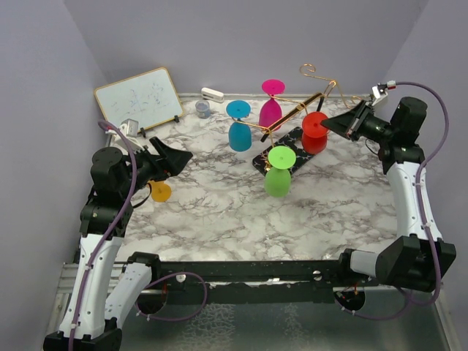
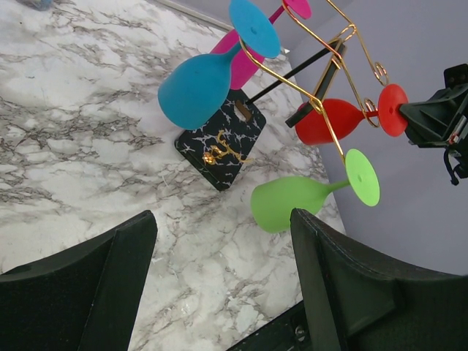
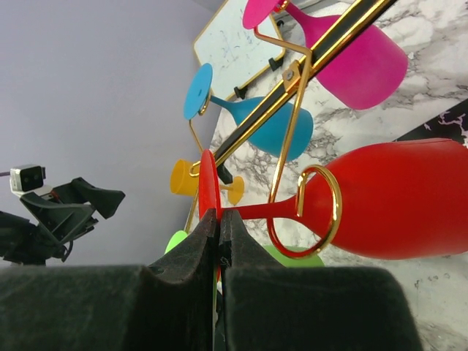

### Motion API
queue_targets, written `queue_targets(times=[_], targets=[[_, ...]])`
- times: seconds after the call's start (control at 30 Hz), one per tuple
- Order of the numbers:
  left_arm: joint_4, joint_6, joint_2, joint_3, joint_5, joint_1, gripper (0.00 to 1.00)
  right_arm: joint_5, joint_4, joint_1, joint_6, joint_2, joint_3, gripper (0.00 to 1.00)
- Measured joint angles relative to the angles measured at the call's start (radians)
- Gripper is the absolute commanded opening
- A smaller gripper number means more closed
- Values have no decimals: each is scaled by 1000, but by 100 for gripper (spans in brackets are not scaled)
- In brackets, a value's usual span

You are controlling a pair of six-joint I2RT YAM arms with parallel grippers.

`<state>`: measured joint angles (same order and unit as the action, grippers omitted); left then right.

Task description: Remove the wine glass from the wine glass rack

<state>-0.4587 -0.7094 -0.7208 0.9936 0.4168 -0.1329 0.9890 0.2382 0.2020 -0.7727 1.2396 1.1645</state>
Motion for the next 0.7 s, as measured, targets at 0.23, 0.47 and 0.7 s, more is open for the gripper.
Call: queue_targets(times=[0.23,0.47,0.7], targets=[[0,0,0,-4,0,0,76,-35,-6,-35,12,61,58,1],[0,1,4,-4,0,0,76,-80,-78,-43,-1,113,77,1],[-2,1,8,-4,0,0,76,-164,-120,-44,-34,184,172,1]])
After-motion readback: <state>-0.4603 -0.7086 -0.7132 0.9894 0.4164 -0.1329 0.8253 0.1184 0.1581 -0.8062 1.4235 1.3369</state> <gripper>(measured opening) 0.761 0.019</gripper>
